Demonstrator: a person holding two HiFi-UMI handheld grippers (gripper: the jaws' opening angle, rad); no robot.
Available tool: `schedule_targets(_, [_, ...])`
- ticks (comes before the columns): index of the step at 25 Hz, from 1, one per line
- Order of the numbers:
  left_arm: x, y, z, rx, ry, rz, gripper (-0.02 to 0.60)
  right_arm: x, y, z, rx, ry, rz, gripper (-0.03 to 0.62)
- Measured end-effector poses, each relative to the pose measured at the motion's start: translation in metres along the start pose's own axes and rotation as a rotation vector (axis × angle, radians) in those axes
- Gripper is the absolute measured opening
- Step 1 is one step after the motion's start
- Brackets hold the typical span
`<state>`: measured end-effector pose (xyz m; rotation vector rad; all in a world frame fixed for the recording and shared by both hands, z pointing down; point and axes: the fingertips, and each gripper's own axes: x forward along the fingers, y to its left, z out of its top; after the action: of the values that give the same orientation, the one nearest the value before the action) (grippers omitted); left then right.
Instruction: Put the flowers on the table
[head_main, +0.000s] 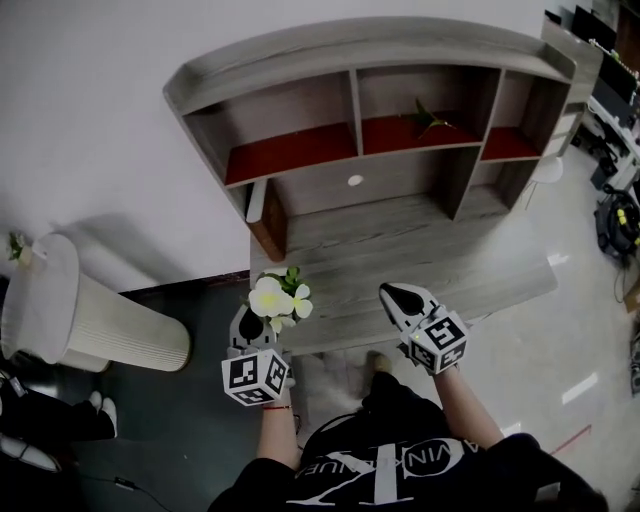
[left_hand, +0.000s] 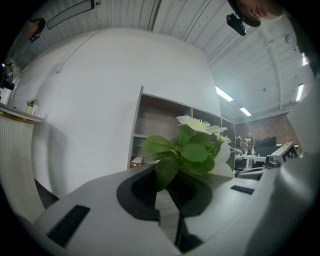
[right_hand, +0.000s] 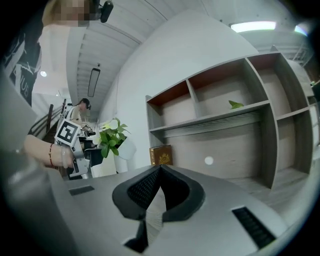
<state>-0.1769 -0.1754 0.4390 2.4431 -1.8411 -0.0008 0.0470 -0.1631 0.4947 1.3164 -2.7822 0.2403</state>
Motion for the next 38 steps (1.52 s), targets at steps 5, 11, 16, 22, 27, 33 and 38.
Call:
schedule_targets(5, [0.041, -0.009, 0.002, 0.003, 0.005, -0.018, 0.028, 0.027, -0.023, 0.009, -0.049, 0.008, 0.037, 0.011])
schedule_targets(11, [0.078, -0.010, 0.016, 0.001, -0.009, -0.015, 0.028, 0.058, -0.040, 0.028, -0.094, -0.020, 0.115, 0.015])
schedule_targets(16, [0.102, -0.017, 0.017, -0.008, 0.006, -0.018, 0.028, 0.079, -0.041, 0.032, -0.149, -0.010, 0.200, 0.031])
schedule_targets(22, [0.128, -0.031, 0.027, 0.008, 0.006, -0.041, 0.028, 0.094, -0.048, 0.033, -0.190, -0.010, 0.264, 0.042])
schedule_targets(27, [0.146, -0.050, 0.044, -0.009, -0.002, -0.084, 0.028, 0.101, -0.068, 0.040, -0.170, -0.032, 0.264, 0.044])
schedule_targets(33, [0.157, -0.064, 0.088, -0.002, -0.020, -0.135, 0.028, 0.104, -0.076, 0.040, -0.156, -0.042, 0.270, 0.044])
schedule_targets(38, [0.174, -0.064, 0.111, -0.008, -0.005, -0.149, 0.028, 0.107, -0.086, 0.046, -0.157, -0.052, 0.249, 0.044])
